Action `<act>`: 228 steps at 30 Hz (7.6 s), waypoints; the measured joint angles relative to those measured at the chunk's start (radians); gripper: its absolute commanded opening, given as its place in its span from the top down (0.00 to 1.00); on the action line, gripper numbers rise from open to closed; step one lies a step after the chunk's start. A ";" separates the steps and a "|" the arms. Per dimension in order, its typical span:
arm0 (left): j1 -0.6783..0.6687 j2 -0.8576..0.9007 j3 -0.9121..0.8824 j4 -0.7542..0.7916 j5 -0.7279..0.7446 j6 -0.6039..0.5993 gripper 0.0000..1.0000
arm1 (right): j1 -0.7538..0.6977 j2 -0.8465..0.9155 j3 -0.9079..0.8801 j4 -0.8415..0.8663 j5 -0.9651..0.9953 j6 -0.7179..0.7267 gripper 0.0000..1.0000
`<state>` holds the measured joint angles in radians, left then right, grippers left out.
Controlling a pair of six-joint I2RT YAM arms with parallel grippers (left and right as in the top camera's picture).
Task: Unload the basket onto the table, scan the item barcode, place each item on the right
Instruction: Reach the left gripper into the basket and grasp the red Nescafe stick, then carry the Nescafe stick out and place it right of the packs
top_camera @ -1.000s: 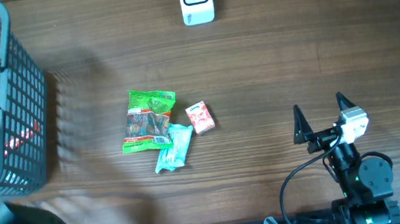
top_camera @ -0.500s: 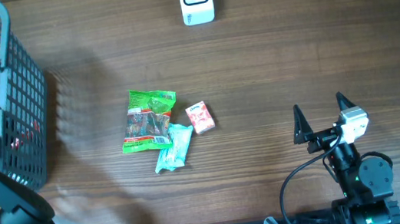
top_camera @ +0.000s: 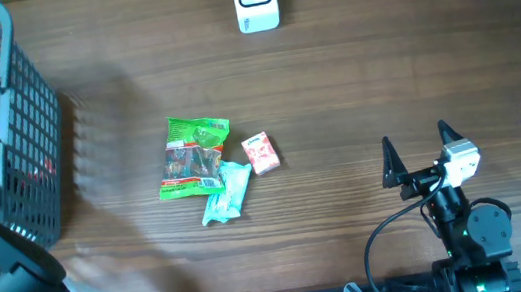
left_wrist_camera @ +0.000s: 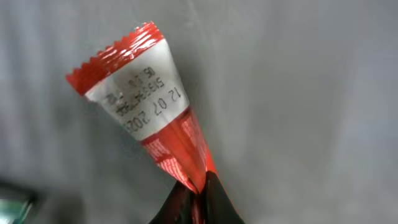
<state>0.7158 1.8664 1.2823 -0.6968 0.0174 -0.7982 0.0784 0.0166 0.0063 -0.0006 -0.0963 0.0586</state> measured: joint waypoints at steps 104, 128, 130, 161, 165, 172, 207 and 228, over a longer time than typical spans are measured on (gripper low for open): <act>0.086 0.232 0.298 -0.124 -0.096 0.027 0.34 | 0.000 0.000 0.000 0.000 0.000 0.000 0.00; 0.072 0.071 0.233 -0.002 -0.089 0.004 0.28 | 0.000 0.000 0.000 0.000 0.000 0.000 0.00; 0.072 0.068 0.232 0.002 -0.099 0.002 0.28 | 0.000 0.000 0.000 0.000 0.000 0.000 0.00; 0.043 0.153 0.246 -0.127 -0.042 0.027 0.96 | 0.000 0.000 0.000 0.000 0.000 0.000 0.00; 0.037 -0.084 0.239 -0.129 -0.022 0.037 0.96 | 0.000 0.000 0.000 0.000 0.000 0.000 0.00; 0.022 -0.536 0.251 -0.181 0.126 0.054 0.96 | 0.000 0.000 0.000 0.000 0.000 0.000 0.00; -1.281 -0.131 -0.103 -0.116 0.241 0.366 0.06 | 0.000 0.000 0.000 0.000 0.000 0.000 0.00; -0.320 -0.514 0.482 -0.727 0.134 0.359 0.00 | 0.000 0.000 0.000 0.000 0.000 0.000 0.00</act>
<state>0.3962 1.3521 1.7645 -1.4235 0.1513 -0.4393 0.0784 0.0166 0.0059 -0.0002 -0.0963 0.0586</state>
